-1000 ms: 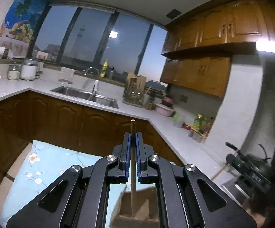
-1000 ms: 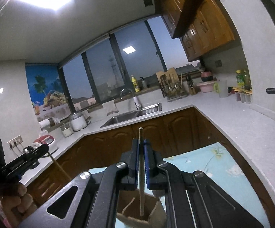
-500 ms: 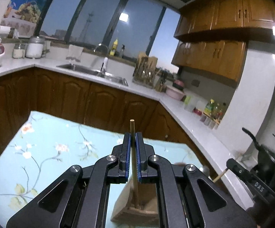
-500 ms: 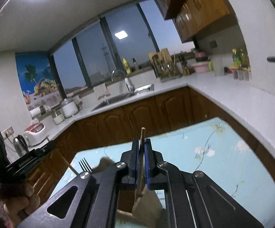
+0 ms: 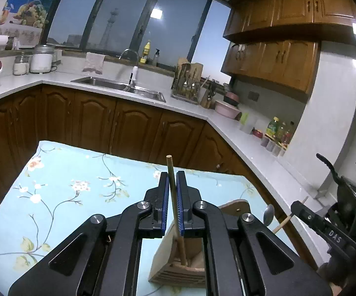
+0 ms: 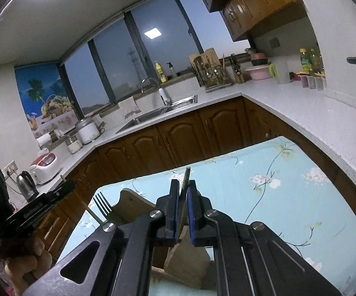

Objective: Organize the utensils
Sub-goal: 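Open the left tool into the holder while the right tool drops its chopstick in, then move both tools back down to the metal chopsticks on the tablecloth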

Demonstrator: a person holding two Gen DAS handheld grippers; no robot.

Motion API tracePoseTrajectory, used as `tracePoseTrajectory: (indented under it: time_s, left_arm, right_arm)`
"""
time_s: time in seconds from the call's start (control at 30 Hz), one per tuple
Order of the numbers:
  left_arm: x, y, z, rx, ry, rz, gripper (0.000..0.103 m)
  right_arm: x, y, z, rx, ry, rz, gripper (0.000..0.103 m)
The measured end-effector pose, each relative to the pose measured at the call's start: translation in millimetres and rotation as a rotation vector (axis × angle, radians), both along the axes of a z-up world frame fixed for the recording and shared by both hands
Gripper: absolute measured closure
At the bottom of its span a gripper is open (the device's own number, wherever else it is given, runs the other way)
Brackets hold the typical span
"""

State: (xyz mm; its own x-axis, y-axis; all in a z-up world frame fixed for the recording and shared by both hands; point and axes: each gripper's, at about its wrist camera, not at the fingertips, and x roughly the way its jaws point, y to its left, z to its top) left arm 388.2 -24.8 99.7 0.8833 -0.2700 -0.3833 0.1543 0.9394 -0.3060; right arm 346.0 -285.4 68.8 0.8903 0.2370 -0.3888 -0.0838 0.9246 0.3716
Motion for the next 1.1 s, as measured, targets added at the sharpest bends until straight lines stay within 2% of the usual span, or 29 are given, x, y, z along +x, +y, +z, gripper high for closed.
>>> tracePoseTrajectory:
  time_s: [0.03,0.07,0.13,0.17,0.2,0.23,0.27,0.33,0.5,0.6,0.8,1.1]
  left_arm:
    - [1,0,0,-0.004,0.008,-0.006,0.097]
    - [2,1,0,-0.008,0.017,-0.013,0.097]
    - [1,2,3,-0.018,0.027,-0.020,0.091]
    - [-1,3,4,-0.022,0.027,-0.021,0.085]
    - [-6,6,6,-0.028,0.025,-0.013,0.067]
    - [-10,8,8,-0.032,0.017,-0.003,0.052]
    - [-16,12,10,-0.038,0.004,0.006,0.050]
    - [-24,17,13,-0.041,0.007,0.009,0.043]
    - [-55,32,16,-0.042,0.006,0.046,0.021]
    - [-77,40,12,-0.050,0.013,0.052,0.017]
    - [-128,51,4,-0.029,0.033,0.060,0.012]
    - [-193,57,-28,-0.001,0.105,0.068,0.009]
  right_arm:
    - [1,-1,0,0.007,0.002,0.007,0.097]
    - [1,-1,0,0.016,0.004,0.015,0.092]
    - [0,-3,1,0.038,0.008,0.027,0.089]
    - [-3,-4,3,0.040,0.000,0.027,0.081]
    - [-6,-6,5,0.046,-0.013,0.026,0.068]
    - [-10,-8,7,0.057,-0.025,0.029,0.059]
    - [-15,-10,10,0.068,-0.041,0.029,0.046]
    - [-23,-12,14,0.077,-0.064,0.027,0.041]
    - [-55,-15,25,0.103,-0.127,0.051,0.007]
    - [-78,-15,31,0.086,-0.160,0.051,0.001]
    - [-125,-9,30,0.032,-0.189,0.044,0.000]
    - [-178,-10,-4,-0.023,-0.109,0.026,0.000]
